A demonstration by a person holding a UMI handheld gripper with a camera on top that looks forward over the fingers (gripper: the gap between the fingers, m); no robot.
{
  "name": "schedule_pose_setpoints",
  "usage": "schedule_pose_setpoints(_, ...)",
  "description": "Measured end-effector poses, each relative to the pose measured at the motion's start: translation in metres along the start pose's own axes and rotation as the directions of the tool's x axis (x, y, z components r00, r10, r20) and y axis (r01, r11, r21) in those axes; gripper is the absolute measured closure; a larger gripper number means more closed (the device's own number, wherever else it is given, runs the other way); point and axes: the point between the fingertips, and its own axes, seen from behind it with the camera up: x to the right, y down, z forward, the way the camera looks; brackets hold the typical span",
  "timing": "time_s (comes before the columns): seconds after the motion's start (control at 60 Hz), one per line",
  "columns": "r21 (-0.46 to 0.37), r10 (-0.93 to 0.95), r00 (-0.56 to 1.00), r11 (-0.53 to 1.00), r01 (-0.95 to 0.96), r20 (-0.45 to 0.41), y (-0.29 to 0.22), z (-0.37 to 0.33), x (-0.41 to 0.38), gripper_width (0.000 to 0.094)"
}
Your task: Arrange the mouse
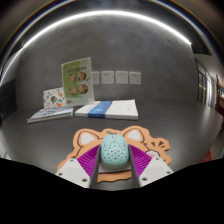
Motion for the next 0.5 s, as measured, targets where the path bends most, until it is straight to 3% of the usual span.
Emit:
schedule_pose_setpoints(0.033, 0.032, 0.002, 1.000, 0.999, -0.003, 0.014, 0.002, 0.006, 0.001, 0.0415)
schedule_pose_setpoints(0.117, 0.009, 0.007, 0.999, 1.000, -0.007, 0.032, 0.001, 0.003, 0.000, 0.0358)
schedule_pose_setpoints(0.183, -0.038, 0.019, 0.999, 0.999, -0.018, 0.036, 0.006, -0.004, 0.000, 0.0149)
schedule_pose_setpoints(0.25, -0.073, 0.030, 0.999, 0.997, -0.027, 0.036, 0.008, -0.017, 0.001, 0.0071)
schedule_pose_setpoints(0.5, 0.040, 0.163, 0.986, 0.986, -0.161, -0.036, -0.023, -0.121, 0.002, 0.0096)
